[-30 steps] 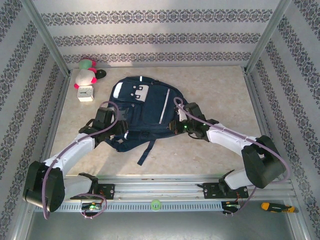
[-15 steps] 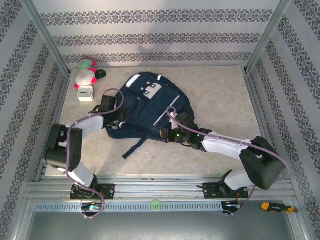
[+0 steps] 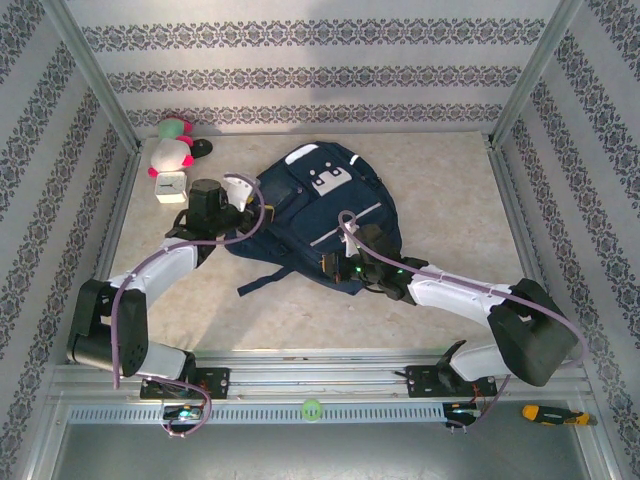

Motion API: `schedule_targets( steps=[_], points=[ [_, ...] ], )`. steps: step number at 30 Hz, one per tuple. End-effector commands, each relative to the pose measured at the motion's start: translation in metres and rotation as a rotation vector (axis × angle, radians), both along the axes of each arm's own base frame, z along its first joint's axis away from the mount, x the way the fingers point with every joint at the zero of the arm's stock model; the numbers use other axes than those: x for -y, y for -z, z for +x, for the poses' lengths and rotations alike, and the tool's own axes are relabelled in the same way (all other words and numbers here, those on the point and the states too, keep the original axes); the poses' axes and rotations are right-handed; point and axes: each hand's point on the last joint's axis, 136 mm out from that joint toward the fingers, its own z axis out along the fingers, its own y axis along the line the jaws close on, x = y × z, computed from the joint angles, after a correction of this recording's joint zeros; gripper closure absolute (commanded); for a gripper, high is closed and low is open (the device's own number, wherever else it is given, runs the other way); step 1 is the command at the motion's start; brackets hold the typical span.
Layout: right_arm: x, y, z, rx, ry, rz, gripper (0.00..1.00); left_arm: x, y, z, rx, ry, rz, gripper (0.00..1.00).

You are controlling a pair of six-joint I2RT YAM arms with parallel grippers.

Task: Pack the student bag

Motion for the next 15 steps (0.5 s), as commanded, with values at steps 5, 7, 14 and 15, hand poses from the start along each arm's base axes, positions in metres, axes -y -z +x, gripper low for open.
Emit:
schedule_targets(
  steps=[5, 7, 14, 15],
  points=[
    [0.003, -0.013, 0.003, 0.017, -0.001, 0.014, 1.0, 0.122, 0.015, -0.099, 0.237, 0.891, 0.324, 0.33],
    [0.003, -0.013, 0.003, 0.016, 0.001, 0.015, 1.0, 0.132, 0.016, -0.101, 0.247, 0.934, 0.344, 0.34],
    [-0.001, -0.017, 0.003, 0.019, -0.014, 0.027, 1.0, 0.136, 0.044, -0.099, 0.281, 1.009, 0.467, 0.4],
    [-0.001, -0.018, 0.004, 0.02, -0.013, 0.029, 1.0, 0.135, 0.047, -0.098, 0.284, 1.01, 0.481, 0.41]
  ],
)
